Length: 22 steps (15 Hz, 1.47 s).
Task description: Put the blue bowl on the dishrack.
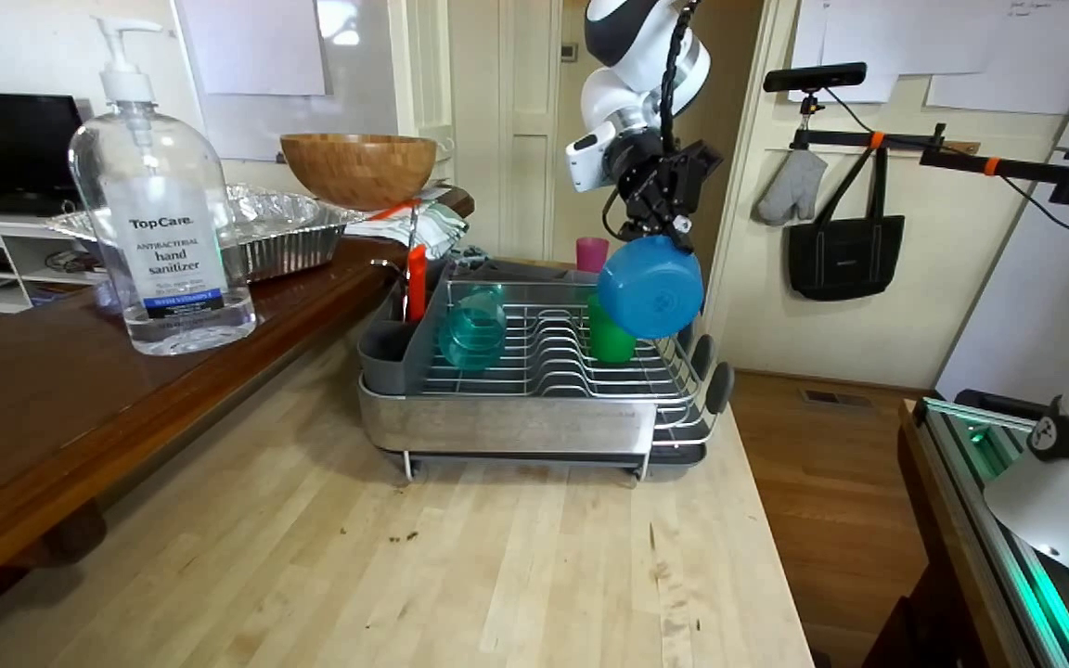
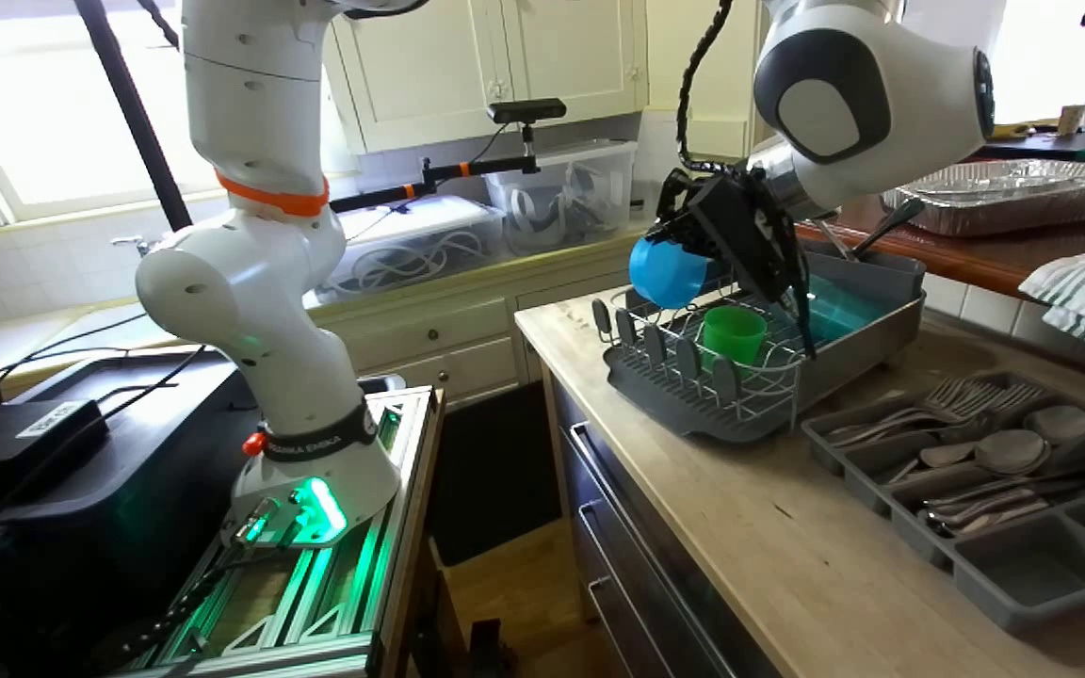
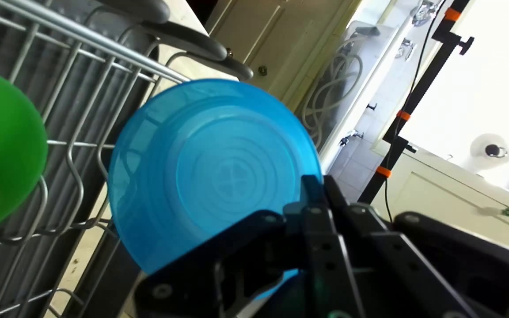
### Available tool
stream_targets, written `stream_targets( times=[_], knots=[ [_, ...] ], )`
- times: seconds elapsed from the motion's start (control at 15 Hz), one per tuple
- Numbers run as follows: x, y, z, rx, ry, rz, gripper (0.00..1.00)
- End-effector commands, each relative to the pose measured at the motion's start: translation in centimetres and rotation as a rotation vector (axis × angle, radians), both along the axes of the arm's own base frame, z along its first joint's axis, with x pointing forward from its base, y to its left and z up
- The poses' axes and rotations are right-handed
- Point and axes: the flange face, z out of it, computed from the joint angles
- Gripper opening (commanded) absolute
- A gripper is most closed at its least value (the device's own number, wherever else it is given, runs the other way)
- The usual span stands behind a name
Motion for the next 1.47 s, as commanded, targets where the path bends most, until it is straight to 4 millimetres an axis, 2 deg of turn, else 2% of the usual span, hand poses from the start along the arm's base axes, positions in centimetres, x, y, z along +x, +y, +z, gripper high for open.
stream_targets(
  times=[0.0, 0.33, 0.87, 1.07, 1.4],
  knots=[
    [-0.1, 1.3, -1.6, 0.063, 0.081, 0.008, 0.01],
    [0.1, 3.7, -2.8, 0.106, 0.087, 0.009, 0.01],
    [0.6, 9.7, -1.8, 0.027, 0.162, 0.097, 0.01],
    [0.5, 10.1, -1.6, -0.013, 0.199, 0.076, 0.01],
    [0.3, 8.4, -1.4, -0.072, 0.255, -0.005, 0.01]
  ],
)
